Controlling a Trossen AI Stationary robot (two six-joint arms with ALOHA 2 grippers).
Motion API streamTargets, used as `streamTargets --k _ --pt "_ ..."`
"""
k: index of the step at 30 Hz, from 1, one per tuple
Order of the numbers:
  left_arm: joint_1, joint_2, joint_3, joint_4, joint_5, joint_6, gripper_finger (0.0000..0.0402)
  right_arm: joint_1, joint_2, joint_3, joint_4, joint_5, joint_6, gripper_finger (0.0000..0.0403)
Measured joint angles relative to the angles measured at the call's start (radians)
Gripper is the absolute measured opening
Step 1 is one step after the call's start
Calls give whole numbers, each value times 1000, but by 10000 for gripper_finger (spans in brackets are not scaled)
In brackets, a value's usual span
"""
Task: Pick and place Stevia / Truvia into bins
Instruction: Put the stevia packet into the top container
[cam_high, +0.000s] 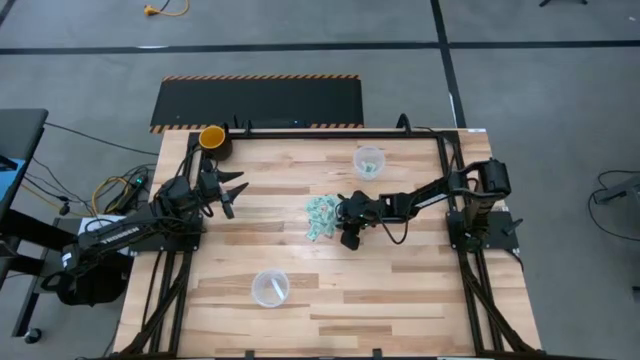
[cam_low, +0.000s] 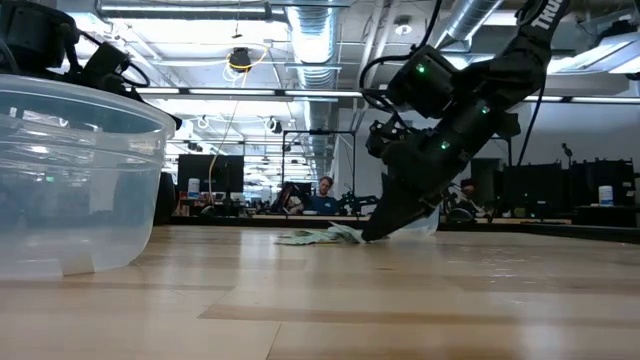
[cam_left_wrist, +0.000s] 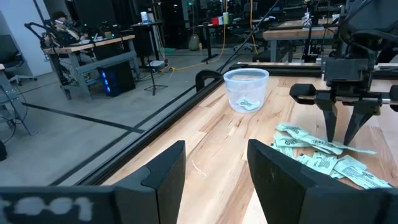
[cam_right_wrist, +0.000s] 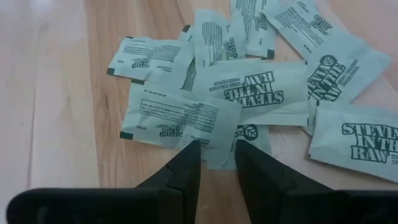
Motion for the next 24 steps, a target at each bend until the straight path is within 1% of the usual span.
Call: streamTargets --k 3,6,15,24 --pt "0 0 0 0 0 0 163 0 0 0 -2 0 0 90" --pt "0 0 0 0 0 0 163 0 0 -1 -3 0 0 75" --pt "0 0 0 0 1 0 163 0 0 -2 -9 4 2 5" --pt "0 0 0 0 1 0 163 0 -17 -5 -27 -5 2 1"
